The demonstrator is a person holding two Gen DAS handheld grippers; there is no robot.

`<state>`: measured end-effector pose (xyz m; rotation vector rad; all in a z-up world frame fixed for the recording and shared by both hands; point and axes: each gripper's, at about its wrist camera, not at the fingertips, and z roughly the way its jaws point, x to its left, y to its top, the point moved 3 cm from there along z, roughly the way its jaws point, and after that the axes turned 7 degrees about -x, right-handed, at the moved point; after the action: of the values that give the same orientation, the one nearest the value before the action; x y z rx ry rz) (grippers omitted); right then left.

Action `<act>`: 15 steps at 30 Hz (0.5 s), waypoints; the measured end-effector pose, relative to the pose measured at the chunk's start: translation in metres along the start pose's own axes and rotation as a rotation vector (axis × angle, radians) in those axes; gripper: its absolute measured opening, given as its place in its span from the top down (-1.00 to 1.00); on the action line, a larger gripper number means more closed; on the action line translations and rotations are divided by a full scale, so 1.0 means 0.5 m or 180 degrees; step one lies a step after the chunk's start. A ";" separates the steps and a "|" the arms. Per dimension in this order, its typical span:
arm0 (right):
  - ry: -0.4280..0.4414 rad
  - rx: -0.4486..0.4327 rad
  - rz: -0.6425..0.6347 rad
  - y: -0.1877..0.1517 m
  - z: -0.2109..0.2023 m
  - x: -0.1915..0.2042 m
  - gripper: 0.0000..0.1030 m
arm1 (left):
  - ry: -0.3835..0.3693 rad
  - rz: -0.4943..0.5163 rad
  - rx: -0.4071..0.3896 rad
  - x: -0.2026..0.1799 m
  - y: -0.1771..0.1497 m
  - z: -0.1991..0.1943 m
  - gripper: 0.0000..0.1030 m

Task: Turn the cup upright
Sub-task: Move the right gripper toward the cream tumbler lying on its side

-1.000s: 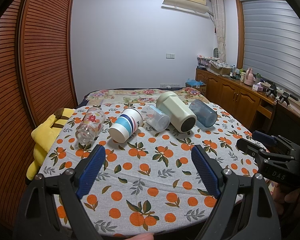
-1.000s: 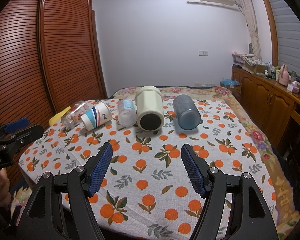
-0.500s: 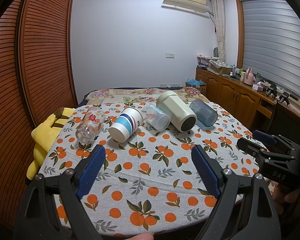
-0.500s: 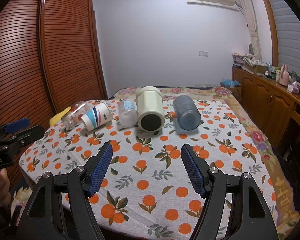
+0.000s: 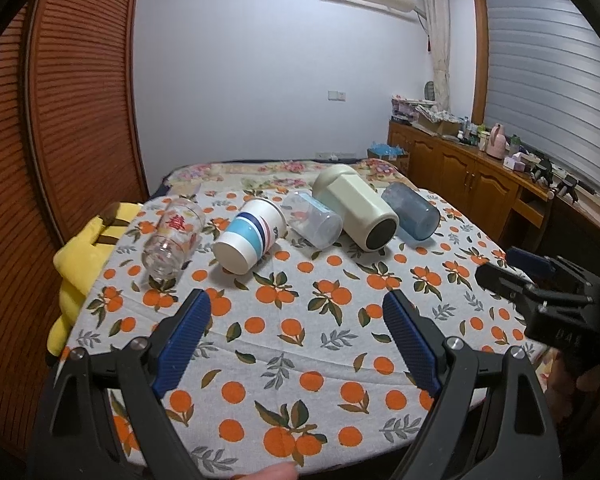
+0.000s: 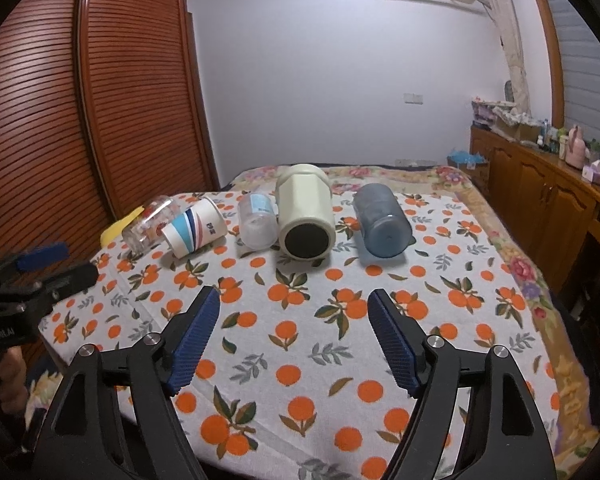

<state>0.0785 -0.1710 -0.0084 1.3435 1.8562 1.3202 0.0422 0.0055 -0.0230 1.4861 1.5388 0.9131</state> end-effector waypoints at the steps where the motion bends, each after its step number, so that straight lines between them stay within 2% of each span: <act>1: 0.0026 0.0017 0.0016 0.004 0.007 -0.003 -0.54 | -0.0013 -0.0008 0.0025 0.004 0.001 0.007 -0.71; 7: 0.0078 0.0119 -0.0076 0.037 0.052 -0.010 -0.54 | -0.0085 -0.0062 0.0164 0.025 0.010 0.047 -0.71; 15: 0.0200 0.0318 -0.0273 0.081 0.137 -0.008 -0.54 | -0.0090 0.0070 0.0290 0.043 0.033 0.105 -0.71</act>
<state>0.1531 -0.1440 -0.0007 1.2696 2.0231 1.2544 0.0968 0.0265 -0.0320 1.5765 1.5646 0.8409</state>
